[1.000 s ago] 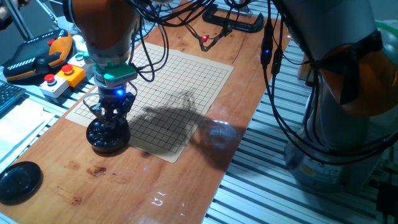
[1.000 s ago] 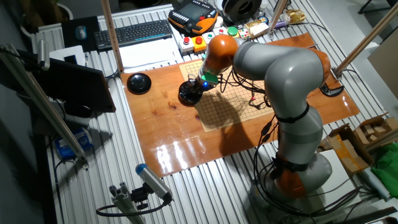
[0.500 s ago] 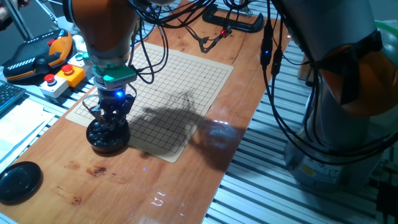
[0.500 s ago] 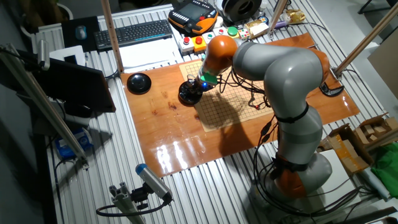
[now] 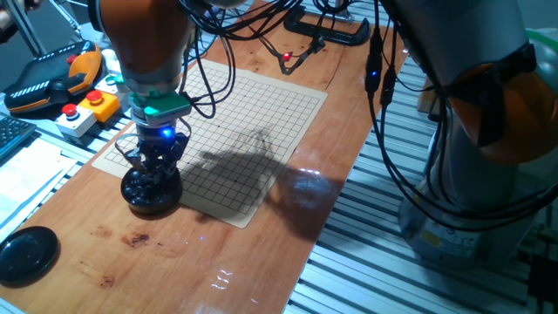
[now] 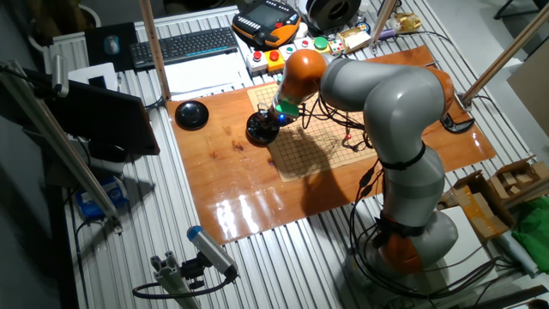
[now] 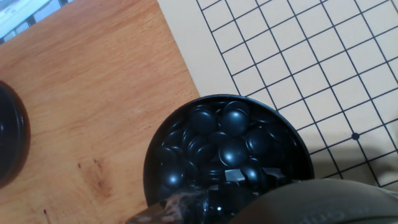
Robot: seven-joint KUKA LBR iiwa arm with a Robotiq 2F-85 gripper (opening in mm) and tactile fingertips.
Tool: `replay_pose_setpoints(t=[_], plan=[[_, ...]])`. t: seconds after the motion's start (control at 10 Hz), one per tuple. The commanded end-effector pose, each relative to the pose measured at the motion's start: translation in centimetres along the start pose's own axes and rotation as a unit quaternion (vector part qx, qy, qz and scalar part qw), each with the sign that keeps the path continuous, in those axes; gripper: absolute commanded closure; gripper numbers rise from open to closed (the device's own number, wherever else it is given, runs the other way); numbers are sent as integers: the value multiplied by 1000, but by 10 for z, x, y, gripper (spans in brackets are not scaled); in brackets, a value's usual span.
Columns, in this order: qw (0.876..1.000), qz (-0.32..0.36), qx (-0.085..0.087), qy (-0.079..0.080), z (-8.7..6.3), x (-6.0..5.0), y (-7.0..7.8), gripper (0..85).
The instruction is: Play the first move as black on the 3-4 point in the upper right corner of the Go board
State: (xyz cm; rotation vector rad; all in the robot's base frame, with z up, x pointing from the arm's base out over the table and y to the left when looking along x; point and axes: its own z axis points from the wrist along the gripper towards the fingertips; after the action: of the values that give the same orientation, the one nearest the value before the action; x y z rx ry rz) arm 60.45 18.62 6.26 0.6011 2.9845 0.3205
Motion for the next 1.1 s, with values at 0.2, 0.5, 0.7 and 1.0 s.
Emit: replay_pose_setpoints(t=[0.2,0.5,0.7,1.0], plan=[[1000,1,1,0,1,1,1,583],[1000,3,2,-2,0,2,3,547],[1000,3,2,-2,2,3,4,547],[1000,3,3,-3,2,3,5,540]])
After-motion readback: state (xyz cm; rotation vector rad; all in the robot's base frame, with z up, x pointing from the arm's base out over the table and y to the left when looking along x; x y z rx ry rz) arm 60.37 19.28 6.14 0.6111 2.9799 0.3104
